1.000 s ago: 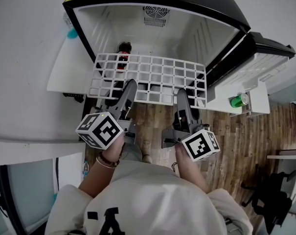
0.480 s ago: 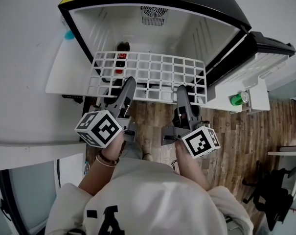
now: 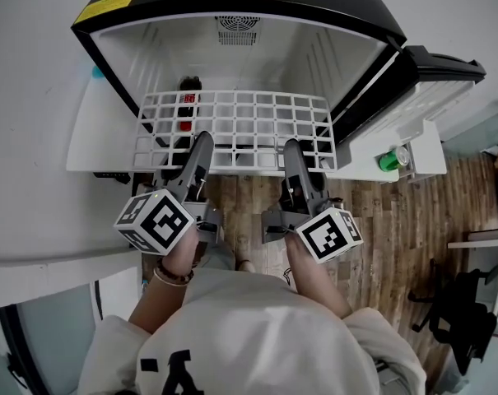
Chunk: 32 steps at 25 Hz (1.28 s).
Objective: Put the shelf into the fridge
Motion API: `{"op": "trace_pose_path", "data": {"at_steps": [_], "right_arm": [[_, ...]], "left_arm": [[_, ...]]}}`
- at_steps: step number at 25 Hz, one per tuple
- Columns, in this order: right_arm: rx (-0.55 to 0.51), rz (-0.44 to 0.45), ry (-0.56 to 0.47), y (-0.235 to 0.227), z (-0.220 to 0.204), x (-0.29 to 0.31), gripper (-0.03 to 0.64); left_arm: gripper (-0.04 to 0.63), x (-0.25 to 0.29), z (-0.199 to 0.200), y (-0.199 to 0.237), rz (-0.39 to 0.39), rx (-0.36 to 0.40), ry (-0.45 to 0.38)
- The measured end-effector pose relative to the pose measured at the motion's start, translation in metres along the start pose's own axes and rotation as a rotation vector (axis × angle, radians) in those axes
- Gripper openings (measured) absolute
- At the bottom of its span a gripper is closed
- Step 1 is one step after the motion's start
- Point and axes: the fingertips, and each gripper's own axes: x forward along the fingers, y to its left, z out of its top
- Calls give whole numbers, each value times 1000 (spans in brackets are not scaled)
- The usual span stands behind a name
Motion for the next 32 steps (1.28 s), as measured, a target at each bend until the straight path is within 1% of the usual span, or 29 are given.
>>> {"op": "trace_pose_path", "data": {"at_steps": [12, 32], "right_arm": [[-15, -8, -13, -1, 1, 7, 193], [-9, -13, -32, -6, 5, 21, 193]], "left_arm": [[172, 7, 3, 3, -6, 1, 8], [176, 21, 8, 6, -7, 1, 19]]}}
